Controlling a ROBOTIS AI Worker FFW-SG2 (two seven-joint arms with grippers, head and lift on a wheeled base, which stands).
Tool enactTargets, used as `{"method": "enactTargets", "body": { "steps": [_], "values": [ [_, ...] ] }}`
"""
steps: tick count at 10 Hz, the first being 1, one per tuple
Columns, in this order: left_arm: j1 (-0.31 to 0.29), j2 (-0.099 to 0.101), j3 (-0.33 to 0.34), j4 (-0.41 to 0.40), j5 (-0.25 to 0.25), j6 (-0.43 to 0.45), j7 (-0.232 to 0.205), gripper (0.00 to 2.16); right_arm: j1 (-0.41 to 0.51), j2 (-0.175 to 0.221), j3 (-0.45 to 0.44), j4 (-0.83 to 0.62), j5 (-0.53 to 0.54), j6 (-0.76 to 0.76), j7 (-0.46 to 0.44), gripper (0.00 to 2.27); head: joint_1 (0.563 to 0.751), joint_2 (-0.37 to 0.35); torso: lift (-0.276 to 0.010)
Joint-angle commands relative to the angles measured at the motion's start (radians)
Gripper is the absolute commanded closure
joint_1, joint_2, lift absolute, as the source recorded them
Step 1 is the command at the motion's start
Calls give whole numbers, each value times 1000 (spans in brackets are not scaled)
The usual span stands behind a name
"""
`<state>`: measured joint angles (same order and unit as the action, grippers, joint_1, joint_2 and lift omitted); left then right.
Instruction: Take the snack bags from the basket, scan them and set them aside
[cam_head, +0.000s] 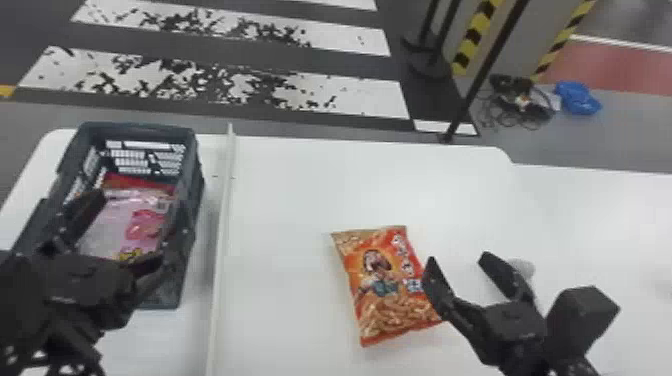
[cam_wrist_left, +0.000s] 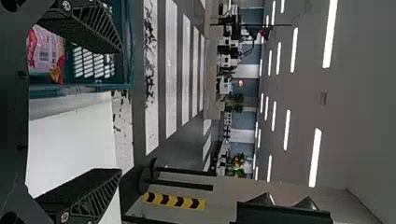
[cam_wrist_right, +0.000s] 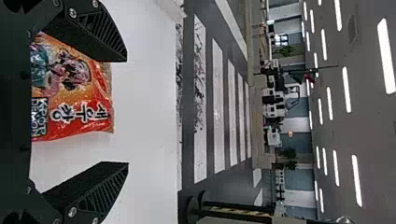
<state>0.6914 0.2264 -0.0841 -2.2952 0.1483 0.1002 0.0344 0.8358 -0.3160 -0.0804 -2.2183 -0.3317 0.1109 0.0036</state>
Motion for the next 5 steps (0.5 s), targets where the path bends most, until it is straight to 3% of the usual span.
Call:
{"method": "enactTargets", "body": {
  "steps": [1, 5],
  "values": [
    [42, -1, 67, -1, 30, -21, -8, 90, -12, 0, 2, -14, 62, 146, 32, 137, 695, -129, -75],
    [77, -1, 132, 2, 94, -24, -39, 87, -30, -20, 148, -23, 296, 339, 75, 151, 695, 1, -75]
  ]
}}
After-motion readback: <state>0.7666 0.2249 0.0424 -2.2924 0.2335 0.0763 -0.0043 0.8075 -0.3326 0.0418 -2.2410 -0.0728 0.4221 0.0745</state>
